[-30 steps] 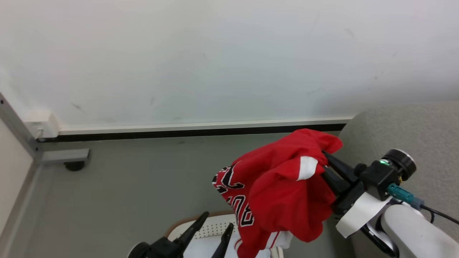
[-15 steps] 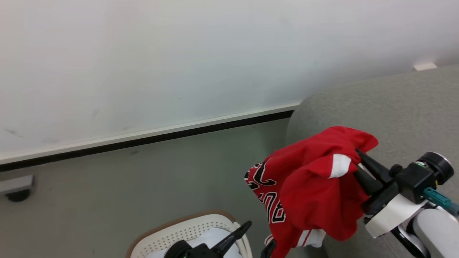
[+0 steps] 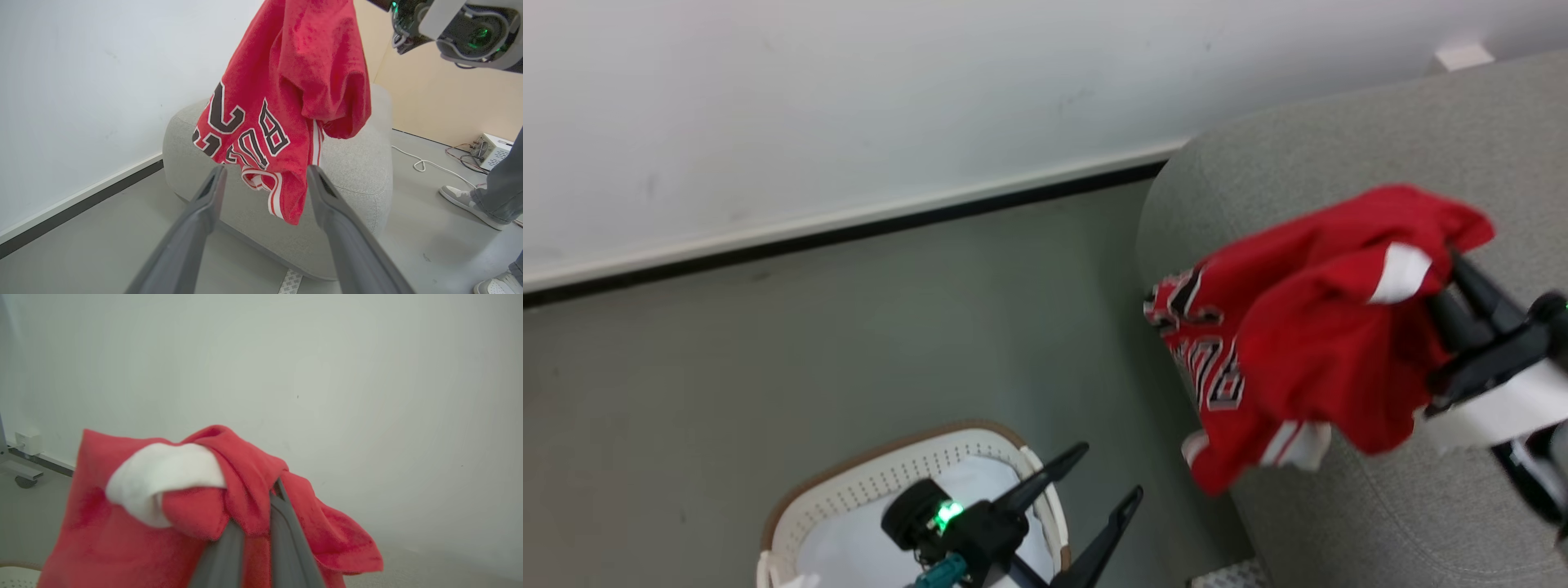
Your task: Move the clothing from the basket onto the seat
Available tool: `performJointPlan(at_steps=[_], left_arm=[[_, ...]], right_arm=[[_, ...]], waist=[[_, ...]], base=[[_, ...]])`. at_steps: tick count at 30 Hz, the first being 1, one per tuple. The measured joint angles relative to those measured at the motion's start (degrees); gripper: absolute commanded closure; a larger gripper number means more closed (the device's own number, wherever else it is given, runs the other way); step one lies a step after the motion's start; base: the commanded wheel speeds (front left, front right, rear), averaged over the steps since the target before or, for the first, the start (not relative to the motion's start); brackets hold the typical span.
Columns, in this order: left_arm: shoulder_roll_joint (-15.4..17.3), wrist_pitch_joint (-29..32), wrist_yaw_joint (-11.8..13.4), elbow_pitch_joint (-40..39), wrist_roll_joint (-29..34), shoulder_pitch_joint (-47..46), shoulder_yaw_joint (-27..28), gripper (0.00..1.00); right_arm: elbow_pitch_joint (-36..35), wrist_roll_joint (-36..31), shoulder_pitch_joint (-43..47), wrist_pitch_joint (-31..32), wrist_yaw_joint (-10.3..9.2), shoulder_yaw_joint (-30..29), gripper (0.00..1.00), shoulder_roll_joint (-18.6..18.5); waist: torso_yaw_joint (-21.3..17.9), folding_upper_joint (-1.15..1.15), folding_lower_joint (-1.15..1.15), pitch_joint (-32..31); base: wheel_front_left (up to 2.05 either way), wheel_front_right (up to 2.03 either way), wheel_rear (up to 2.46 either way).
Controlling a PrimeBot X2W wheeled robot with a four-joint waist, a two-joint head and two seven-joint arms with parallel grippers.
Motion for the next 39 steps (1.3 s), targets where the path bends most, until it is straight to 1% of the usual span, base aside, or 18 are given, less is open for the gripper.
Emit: performJointPlan(at_steps=[5, 8, 12, 17, 20, 24, 28, 31, 32, 33, 34, 36, 39], left_arm=[[1.41, 0.0, 0.0, -0.34, -0.19, -4.27, -1.1, 0.0], [1.62, 0.0, 0.0, -0.41, -0.53, -6.01, -0.69, 0.0], [1.81, 0.0, -0.01, -0.54, -0.75, -7.17, -0.3, 0.0], [1.86, 0.0, -0.1, -1.04, -0.73, -8.62, 0.51, 0.0], [2.25, 0.0, -0.1, -1.44, -0.55, -9.53, 1.03, 0.0], [2.55, 0.0, -0.1, -1.49, -0.54, -9.67, 1.78, 0.0], [2.07, 0.0, -0.01, -1.46, -0.55, -9.56, 2.67, 0.0], [1.24, 0.0, 0.23, -1.33, -0.57, -8.94, 3.12, 0.0], [0.92, 0.0, 0.36, -1.27, -0.57, -8.67, 3.25, 0.0], [0.75, 0.0, 0.36, -1.22, -0.57, -8.34, 3.39, 0.0], [0.65, 0.01, 0.37, -1.12, -0.57, -7.98, 3.57, 0.0], [0.55, 0.0, 0.59, -0.96, -0.59, -7.28, 4.34, 0.0], [0.45, 0.0, 1.47, -0.81, -0.74, -6.0, 5.95, 0.0]], right_arm=[[2.0, 0.94, -5.93, 0.78, 0.0, -6.86, 1.0, 0.4], [4.46, 0.89, -10.18, 2.0, 0.0, -11.18, 1.0, -0.41], [9.07, 0.92, -17.1, 4.22, 0.0, -17.14, 1.0, -2.77], [15.89, -2.63, -25.65, 6.36, 0.0, -23.98, 1.0, -7.19], [20.49, -4.93, -29.42, 6.73, 0.0, -27.74, 1.0, -7.9], [28.48, -9.23, -30.05, 5.41, 0.0, -32.56, 1.0, -7.44], [37.01, -12.96, -27.52, 1.86, 0.0, -38.21, 1.0, -4.71], [42.53, -15.27, -24.43, 0.01, 0.0, -42.17, 0.99, -2.58], [43.64, -16.4, -23.4, -0.44, -0.01, -43.18, 0.68, -2.05], [44.59, -17.13, -22.58, -0.71, 0.0, -44.22, 0.07, -1.46], [45.25, -17.56, -21.84, -1.05, -0.01, -45.06, 0.0, -0.71], [45.33, -18.26, -20.11, -1.23, 0.0, -46.22, 0.0, 1.33], [39.13, -17.84, -16.55, -1.36, 0.0, -47.82, 0.0, 5.03]], waist=[[0.88, 0.0, 0.0, 4.73], [2.08, 0.0, 0.01, 7.25], [4.27, 0.0, 0.02, 9.89], [6.72, 0.0, 0.01, 13.57], [7.92, 0.0, 0.02, 16.13], [9.49, 0.0, 0.02, 18.87], [11.07, 0.0, 0.02, 19.86], [11.46, 0.0, 0.01, 19.34], [11.51, 0.0, 0.01, 19.05], [11.52, 0.0, 0.01, 18.74], [11.49, 0.0, 0.01, 18.39], [11.36, 0.0, 0.01, 17.56], [11.03, 0.0, 0.0, 16.02]], base=[[0.0, 0.0, 0.0], [0.0, 0.0, 0.0], [0.0, 0.0, 0.0], [0.0, 0.0, 0.0], [0.0, 0.0, 0.0], [0.0, 0.0, 0.0], [0.0, 0.0, 0.0], [0.0, 0.0, 0.0], [0.0, 0.0, 0.0], [0.0, 0.0, 0.0], [0.0, 0.0, 0.0], [0.0, 0.0, 0.0], [0.0, 0.0, 0.0]])
